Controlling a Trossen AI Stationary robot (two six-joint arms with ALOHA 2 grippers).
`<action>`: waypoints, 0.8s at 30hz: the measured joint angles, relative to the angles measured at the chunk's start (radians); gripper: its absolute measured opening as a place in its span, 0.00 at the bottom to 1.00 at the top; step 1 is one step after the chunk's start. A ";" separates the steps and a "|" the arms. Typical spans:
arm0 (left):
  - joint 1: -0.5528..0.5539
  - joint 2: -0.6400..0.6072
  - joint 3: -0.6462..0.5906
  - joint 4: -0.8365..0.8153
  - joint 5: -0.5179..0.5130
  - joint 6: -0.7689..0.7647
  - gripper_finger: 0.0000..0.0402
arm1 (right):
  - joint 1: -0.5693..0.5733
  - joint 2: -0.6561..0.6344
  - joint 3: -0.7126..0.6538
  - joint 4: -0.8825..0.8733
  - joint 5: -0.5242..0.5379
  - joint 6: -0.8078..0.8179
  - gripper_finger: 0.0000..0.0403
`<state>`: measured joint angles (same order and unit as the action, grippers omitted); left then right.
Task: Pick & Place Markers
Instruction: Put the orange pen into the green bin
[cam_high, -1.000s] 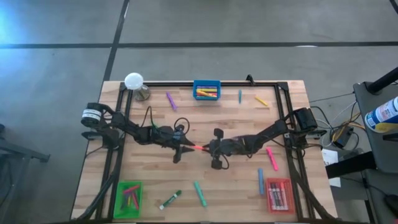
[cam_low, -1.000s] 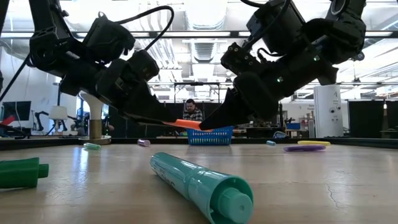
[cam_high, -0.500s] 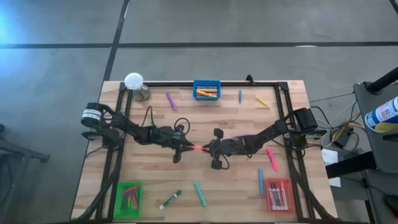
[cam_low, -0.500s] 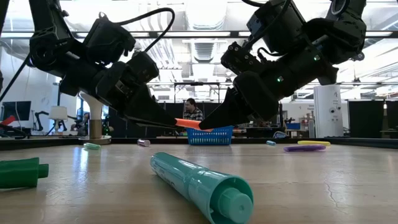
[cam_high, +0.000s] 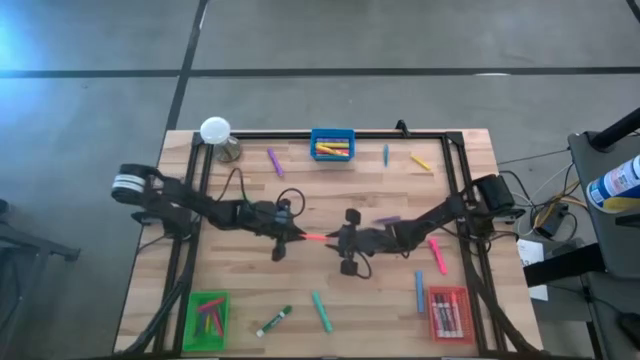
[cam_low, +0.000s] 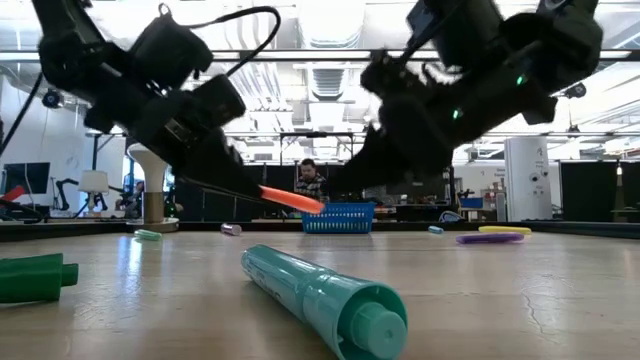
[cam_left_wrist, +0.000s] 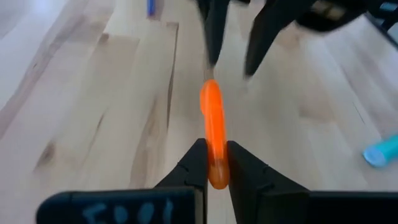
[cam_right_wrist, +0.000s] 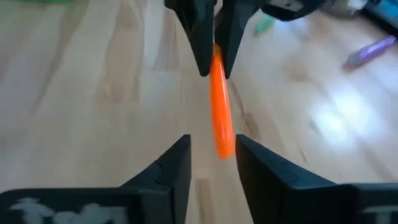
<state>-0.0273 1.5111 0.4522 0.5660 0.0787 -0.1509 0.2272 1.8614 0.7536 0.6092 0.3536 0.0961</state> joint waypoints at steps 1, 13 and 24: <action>0.000 -0.035 0.000 -0.057 0.000 -0.001 0.09 | 0.011 -0.012 0.000 -0.003 0.015 -0.007 0.32; -0.182 -0.321 0.274 -1.137 0.001 -0.214 0.09 | 0.146 -0.162 -0.015 -0.181 0.267 -0.031 0.32; -0.470 -0.236 0.560 -1.543 0.211 -0.566 0.09 | 0.157 -0.171 -0.027 -0.187 0.279 -0.048 0.18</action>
<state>-0.4968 1.2755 1.0126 -0.9766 0.2901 -0.7169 0.3837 1.6905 0.7268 0.4225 0.6324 0.0486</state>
